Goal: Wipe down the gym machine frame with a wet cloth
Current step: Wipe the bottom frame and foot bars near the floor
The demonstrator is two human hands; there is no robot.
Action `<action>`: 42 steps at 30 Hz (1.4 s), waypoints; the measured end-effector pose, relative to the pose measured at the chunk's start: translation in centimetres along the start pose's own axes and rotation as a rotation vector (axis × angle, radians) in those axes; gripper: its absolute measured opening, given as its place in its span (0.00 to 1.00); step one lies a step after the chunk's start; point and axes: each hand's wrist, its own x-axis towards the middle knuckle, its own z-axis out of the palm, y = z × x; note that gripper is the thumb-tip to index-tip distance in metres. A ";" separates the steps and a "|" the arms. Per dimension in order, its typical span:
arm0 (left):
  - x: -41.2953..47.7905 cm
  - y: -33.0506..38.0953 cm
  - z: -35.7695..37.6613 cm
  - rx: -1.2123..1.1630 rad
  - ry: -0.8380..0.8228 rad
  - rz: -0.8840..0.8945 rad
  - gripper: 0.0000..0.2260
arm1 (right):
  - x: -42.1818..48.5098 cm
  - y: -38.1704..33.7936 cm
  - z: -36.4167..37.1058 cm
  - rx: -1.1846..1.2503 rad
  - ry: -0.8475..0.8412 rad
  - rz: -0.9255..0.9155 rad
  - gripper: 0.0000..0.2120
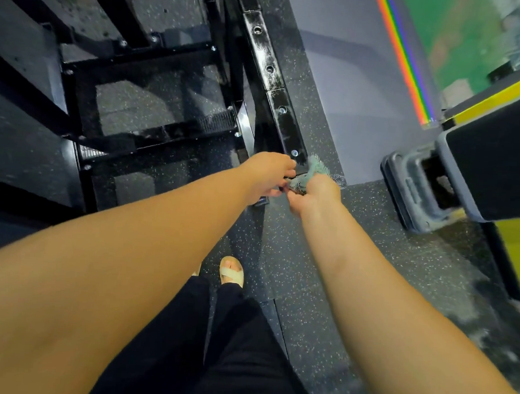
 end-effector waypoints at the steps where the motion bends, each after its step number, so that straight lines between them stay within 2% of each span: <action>1: -0.7 0.2 -0.4 -0.002 0.005 0.006 0.09 | -1.0 0.2 -0.1 -0.060 -0.031 -0.010 0.10; 4: -2.2 -0.9 -2.9 -0.014 0.143 0.145 0.05 | -4.0 2.1 1.7 -0.282 -0.212 -0.069 0.07; 7: -4.7 -2.7 -7.4 -0.040 0.345 0.245 0.09 | -6.1 5.2 5.3 -0.490 -0.382 -0.141 0.08; 11: -8.8 -6.4 -13.6 -0.147 0.549 0.191 0.22 | -9.6 9.9 9.0 -0.861 -0.623 -0.124 0.09; 14: -13.3 -10.7 -18.8 -0.398 0.617 0.161 0.28 | -13.4 15.3 11.3 -1.117 -0.845 -0.091 0.09; 18: -19.8 -16.9 -24.9 -0.638 0.721 0.144 0.12 | -18.5 24.5 14.2 -1.312 -1.003 -0.041 0.04; 21: -24.1 -22.1 -29.5 -0.742 0.848 0.136 0.05 | -22.3 32.0 15.7 -1.428 -1.063 -0.005 0.02; 26: -30.8 -31.8 -37.6 -0.881 0.985 0.066 0.05 | -27.7 45.8 17.8 -1.477 -1.030 0.066 0.05; 30: -34.3 -36.9 -43.5 -0.894 1.037 0.045 0.06 | -30.2 53.4 19.1 -1.434 -1.034 0.170 0.04; 34: -35.3 -39.1 -48.7 -0.909 0.993 0.003 0.05 | -31.4 57.0 21.2 -1.392 -1.004 0.220 0.03; 42: -34.2 -37.0 -58.8 -0.923 0.976 0.042 0.05 | -32.2 60.2 31.5 -1.388 -0.926 0.148 0.03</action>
